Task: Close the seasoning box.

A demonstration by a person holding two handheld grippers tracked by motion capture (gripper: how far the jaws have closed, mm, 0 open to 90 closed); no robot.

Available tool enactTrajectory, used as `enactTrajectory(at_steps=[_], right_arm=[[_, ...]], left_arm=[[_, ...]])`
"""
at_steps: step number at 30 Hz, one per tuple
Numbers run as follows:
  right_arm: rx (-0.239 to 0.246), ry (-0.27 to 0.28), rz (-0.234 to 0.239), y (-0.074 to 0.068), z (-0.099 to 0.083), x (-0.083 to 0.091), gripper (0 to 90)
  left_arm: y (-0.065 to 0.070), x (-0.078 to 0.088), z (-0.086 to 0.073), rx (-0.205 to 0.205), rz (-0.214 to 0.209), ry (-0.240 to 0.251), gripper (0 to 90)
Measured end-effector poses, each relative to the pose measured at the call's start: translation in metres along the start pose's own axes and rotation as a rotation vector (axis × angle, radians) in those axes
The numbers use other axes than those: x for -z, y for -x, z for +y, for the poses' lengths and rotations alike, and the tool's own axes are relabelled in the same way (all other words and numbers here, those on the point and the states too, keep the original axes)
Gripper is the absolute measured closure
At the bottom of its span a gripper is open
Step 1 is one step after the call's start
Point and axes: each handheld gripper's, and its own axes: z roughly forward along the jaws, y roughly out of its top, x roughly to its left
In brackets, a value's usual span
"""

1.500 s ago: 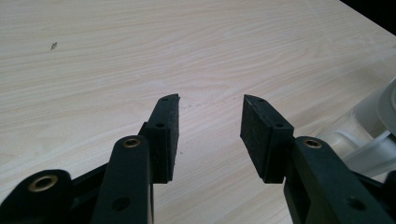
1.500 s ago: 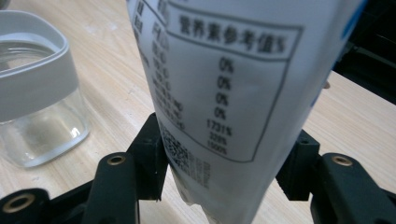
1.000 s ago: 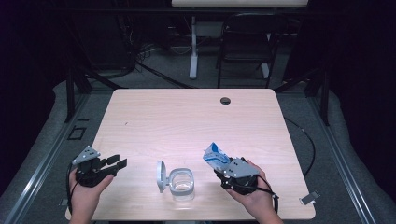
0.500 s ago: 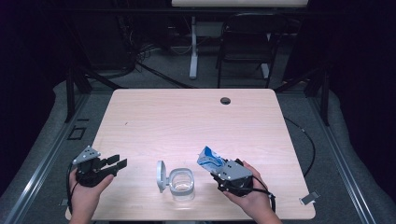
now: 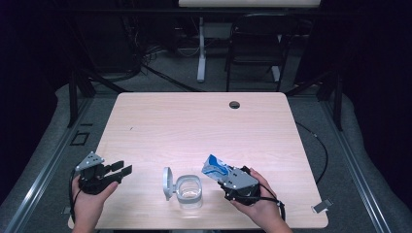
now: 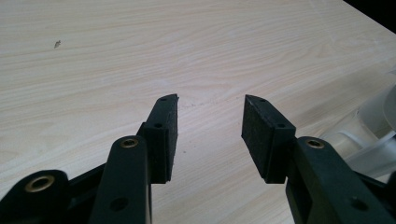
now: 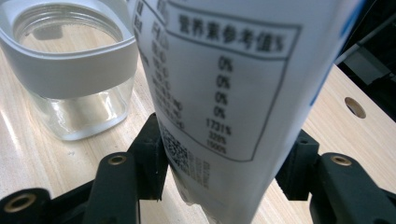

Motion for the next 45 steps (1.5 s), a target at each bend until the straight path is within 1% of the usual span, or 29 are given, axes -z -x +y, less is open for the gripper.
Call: enactTrajectory(at_steps=[2, 8, 17, 21, 32, 34, 36, 45], right_arm=[[0.003, 0.003, 0.004, 0.0, 0.0, -0.001, 44.9], [0.023, -0.013, 0.014, -0.002, 0.003, 0.0, 44.9], [0.069, -0.023, 0.017, -0.006, 0.006, 0.0, 44.9], [0.098, -0.038, 0.015, -0.008, 0.007, 0.001, 44.9], [0.134, -0.07, 0.012, -0.01, 0.007, -0.003, 44.9], [0.132, -0.071, 0.021, -0.01, 0.007, -0.004, 44.9], [0.143, -0.085, 0.024, -0.01, 0.008, -0.004, 44.9], [0.164, -0.092, 0.028, -0.01, 0.012, -0.007, 45.0]], left_arm=[[0.0, 0.0, 0.0, -0.001, 0.0, -0.003, 56.6], [0.0, 0.0, 0.0, 0.0, -0.001, -0.002, 56.6], [0.0, -0.001, 0.0, -0.001, -0.002, -0.008, 56.6], [0.0, -0.001, 0.0, 0.0, -0.002, -0.009, 56.6], [-0.001, -0.001, -0.001, 0.004, -0.001, -0.006, 56.6], [-0.001, -0.001, -0.001, 0.004, 0.0, -0.007, 56.6], [-0.001, -0.001, -0.001, 0.003, 0.0, -0.007, 56.6], [-0.002, -0.001, -0.001, 0.003, 0.001, -0.01, 56.6]])
